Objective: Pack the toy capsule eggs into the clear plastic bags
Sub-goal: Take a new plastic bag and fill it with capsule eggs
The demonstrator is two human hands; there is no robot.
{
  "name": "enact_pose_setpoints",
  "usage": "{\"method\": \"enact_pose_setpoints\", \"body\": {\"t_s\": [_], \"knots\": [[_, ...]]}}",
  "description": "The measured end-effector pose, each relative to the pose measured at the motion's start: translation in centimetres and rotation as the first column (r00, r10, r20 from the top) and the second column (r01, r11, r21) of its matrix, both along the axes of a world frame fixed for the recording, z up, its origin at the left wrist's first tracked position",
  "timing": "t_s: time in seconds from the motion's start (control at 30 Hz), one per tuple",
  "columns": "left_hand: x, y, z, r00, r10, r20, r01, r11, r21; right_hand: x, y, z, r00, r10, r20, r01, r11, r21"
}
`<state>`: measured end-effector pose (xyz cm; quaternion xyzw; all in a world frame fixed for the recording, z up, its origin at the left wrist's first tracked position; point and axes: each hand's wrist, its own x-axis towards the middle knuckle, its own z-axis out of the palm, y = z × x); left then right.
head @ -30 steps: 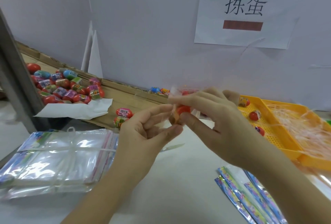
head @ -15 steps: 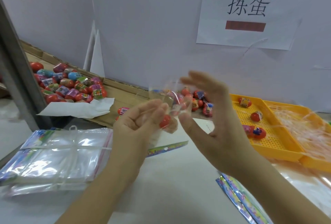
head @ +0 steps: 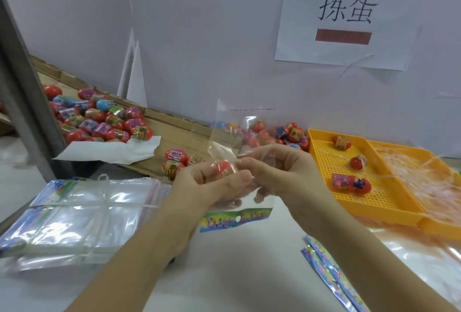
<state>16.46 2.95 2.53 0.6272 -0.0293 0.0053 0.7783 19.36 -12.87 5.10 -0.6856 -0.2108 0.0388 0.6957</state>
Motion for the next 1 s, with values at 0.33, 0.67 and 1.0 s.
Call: {"method": "enact_pose_setpoints", "body": {"t_s": [0.33, 0.67, 1.0], "knots": [[1.4, 0.6, -0.5, 0.970, 0.229, -0.088, -0.245, 0.919, -0.310, 10.5, 0.2, -3.9, 0.925, -0.290, 0.245, 0.380, 0.675, -0.633], [1.1, 0.1, -0.3, 0.965, 0.258, 0.035, -0.238, 0.927, -0.289, 11.7, 1.1, -6.1, 0.836, -0.350, 0.423, 0.547, 0.604, -0.580], [0.6, -0.3, -1.1, 0.970, 0.185, 0.157, -0.184, 0.983, -0.025, 3.2, -2.5, 4.4, 0.900, -0.208, 0.384, 0.181, 0.978, 0.106]]}}
